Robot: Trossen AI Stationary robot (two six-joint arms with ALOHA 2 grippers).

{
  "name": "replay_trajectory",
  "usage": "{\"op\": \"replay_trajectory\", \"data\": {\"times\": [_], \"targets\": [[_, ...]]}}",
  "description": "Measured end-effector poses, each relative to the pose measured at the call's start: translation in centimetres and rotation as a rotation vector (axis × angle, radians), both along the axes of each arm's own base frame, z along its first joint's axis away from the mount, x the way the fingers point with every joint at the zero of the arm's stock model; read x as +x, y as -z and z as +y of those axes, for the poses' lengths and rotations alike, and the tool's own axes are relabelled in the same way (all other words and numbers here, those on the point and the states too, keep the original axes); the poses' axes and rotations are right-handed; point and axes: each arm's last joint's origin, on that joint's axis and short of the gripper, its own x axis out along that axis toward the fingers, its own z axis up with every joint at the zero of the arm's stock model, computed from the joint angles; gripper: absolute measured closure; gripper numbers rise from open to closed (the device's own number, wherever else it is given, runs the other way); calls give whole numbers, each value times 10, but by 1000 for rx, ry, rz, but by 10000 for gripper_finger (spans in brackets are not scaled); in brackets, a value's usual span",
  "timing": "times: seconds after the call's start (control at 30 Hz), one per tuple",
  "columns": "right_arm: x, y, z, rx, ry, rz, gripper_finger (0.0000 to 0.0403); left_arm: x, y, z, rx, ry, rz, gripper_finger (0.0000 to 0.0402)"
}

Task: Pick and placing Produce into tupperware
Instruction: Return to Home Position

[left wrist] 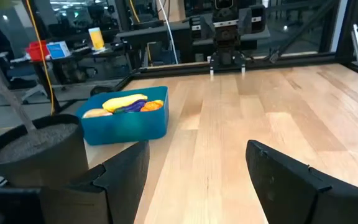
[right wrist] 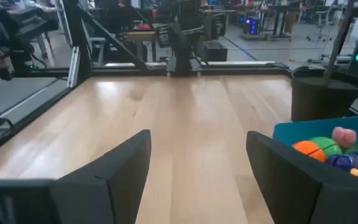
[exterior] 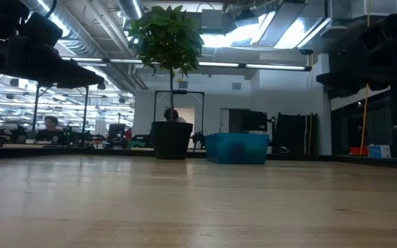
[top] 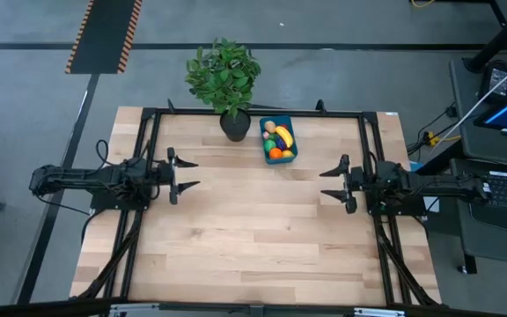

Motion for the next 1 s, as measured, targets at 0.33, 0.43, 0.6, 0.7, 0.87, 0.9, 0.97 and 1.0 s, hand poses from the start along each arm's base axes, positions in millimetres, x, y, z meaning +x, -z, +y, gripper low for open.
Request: {"op": "replay_trajectory", "data": {"times": [0.33,0.43,0.6,0.7,0.87,0.9,0.97,1.0], "targets": [[-1,5,0,9,13,56,137,0,2,0,7,0,20,140],[0,6,0,7,12,62,137,0,2,0,-2,-1,17,140],[0,6,0,7,13,62,137,0,2,0,0,-1,17,140],[0,6,0,9,13,62,137,0,2,0,0,-1,16,140],[0,6,0,9,12,63,137,0,1,0,0,-2,16,140],[0,6,0,8,12,62,137,0,1,0,0,-2,16,140],[0,6,0,7,12,63,137,0,2,0,0,-2,16,140],[0,6,0,7,12,63,137,0,1,0,0,-2,16,140]]}}
